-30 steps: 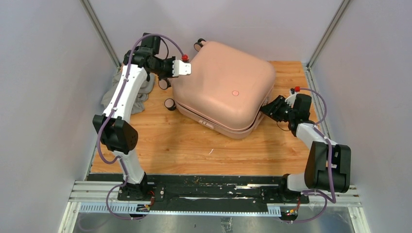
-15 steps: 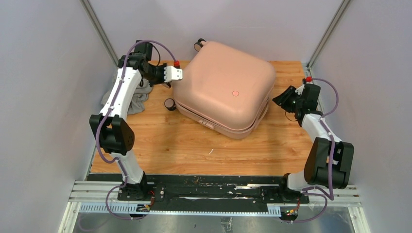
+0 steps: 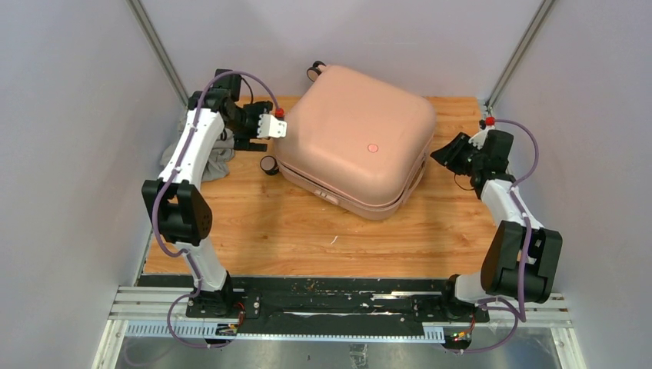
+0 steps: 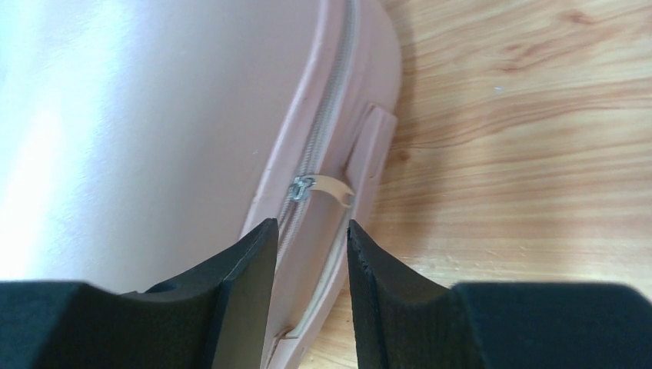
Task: Pack the luggage
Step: Zip the luggage at the center of the board.
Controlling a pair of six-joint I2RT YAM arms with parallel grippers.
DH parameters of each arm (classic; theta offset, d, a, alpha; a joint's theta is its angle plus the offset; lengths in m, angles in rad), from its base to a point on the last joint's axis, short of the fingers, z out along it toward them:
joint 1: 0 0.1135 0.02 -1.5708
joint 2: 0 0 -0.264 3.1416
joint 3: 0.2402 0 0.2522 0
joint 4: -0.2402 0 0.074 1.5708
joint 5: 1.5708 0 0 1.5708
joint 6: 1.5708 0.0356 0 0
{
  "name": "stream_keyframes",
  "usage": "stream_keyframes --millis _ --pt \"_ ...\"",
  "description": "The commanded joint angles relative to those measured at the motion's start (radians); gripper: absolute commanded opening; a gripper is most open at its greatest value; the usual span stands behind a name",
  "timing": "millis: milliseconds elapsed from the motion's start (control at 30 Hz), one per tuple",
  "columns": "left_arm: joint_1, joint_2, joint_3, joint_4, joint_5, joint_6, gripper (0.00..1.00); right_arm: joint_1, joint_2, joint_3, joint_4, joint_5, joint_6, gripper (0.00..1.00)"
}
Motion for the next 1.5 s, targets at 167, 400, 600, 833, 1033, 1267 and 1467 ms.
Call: stream_keyframes --millis 167,400,600,833,1033,1267,1467 --pt "0.001 0.099 0.092 -0.004 0.024 0.121 1.00 -0.009 -0.013 0.000 0.060 -0.224 -0.034 0.43" --pt "-0.031 0.219 0.197 -0.005 0.014 0.114 1.00 -0.037 -0.009 -0.027 0.072 -0.287 -0.038 0.43" --pt "-0.053 0.260 0.200 -0.004 -0.003 0.088 0.87 -0.078 0.047 -0.068 0.195 -0.337 0.048 0.43" --pt "-0.046 0.213 0.184 -0.004 0.017 0.019 0.40 -0.104 0.088 -0.094 0.284 -0.349 0.137 0.42" --pt "-0.015 0.137 0.134 -0.004 0.026 0.019 0.00 -0.127 0.123 -0.102 0.347 -0.354 0.199 0.42" --pt "0.012 0.075 0.061 -0.004 0.027 0.055 0.00 -0.130 0.277 -0.044 0.523 -0.346 0.339 0.42" --pt "0.012 0.075 0.052 -0.004 0.023 0.068 0.00 -0.106 0.298 -0.057 0.488 -0.311 0.337 0.40"
